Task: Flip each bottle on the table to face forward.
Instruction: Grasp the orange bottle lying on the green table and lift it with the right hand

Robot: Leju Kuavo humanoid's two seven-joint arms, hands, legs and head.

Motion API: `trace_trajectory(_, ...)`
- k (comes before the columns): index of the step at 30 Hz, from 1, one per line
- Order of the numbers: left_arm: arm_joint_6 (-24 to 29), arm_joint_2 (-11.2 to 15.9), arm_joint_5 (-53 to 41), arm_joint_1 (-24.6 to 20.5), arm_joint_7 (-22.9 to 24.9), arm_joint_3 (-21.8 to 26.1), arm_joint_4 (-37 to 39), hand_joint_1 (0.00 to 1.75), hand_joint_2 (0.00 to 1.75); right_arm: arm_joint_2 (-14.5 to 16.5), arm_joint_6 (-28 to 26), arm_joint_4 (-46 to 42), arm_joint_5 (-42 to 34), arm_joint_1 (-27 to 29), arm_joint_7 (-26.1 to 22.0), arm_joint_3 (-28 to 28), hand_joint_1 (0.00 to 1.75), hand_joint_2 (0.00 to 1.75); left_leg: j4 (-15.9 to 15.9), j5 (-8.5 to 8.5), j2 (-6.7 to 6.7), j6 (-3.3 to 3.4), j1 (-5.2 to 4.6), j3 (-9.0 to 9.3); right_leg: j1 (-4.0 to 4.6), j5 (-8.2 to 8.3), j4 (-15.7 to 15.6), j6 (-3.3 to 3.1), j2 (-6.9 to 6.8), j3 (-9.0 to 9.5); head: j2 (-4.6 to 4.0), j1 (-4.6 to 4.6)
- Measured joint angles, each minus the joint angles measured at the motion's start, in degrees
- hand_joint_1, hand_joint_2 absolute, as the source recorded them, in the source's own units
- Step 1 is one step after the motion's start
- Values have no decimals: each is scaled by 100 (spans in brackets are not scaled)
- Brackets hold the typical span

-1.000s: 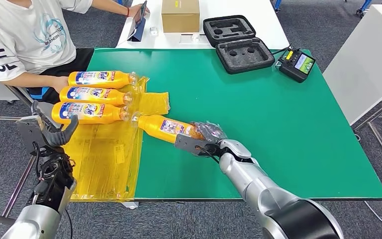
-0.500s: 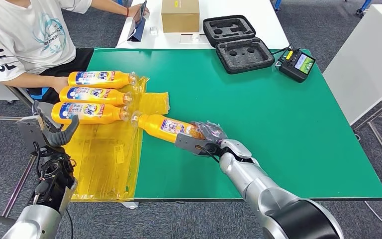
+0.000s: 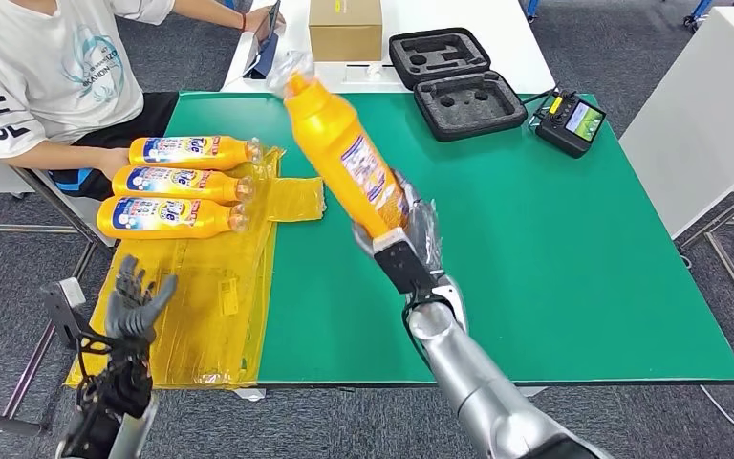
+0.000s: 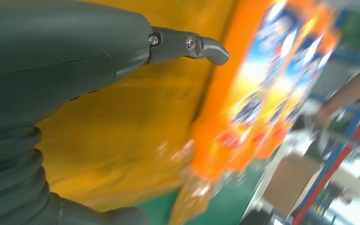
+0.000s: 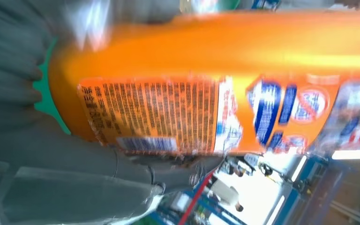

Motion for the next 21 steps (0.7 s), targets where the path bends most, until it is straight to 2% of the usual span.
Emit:
trace_trajectory(3, -177, -70, 36, 344, 122, -142, -448, 0, 175, -54, -36, -268, -158, 253, 0, 192, 175, 175, 0, -1, -7, 1, -1, -6, -1, -3, 0, 5, -5, 0, 0, 1)
trace_trajectory(6, -188, -108, 42, 502, 150, -210, -710, 0, 175, -98, -53, -428, -186, 377, 0, 302, 175, 175, 0, 0, -7, 2, 0, -6, -2, -2, 0, 5, -5, 0, 0, -1)
trace_trajectory(15, -123, -160, 77, 568, 213, -335, -1085, 0, 175, -252, -186, -800, -365, 583, 0, 551, 175, 175, 0, 3, -10, 4, 0, -6, -1, -1, 1, 5, -6, 1, 0, -2)
trace_trajectory(21, -349, -188, 287, 594, 316, -478, -1236, 0, 175, -327, -62, -780, -387, 608, 0, 596, 175, 175, 0, 2, -12, 4, 0, -8, -1, -2, 0, 5, -6, 1, 0, -1)
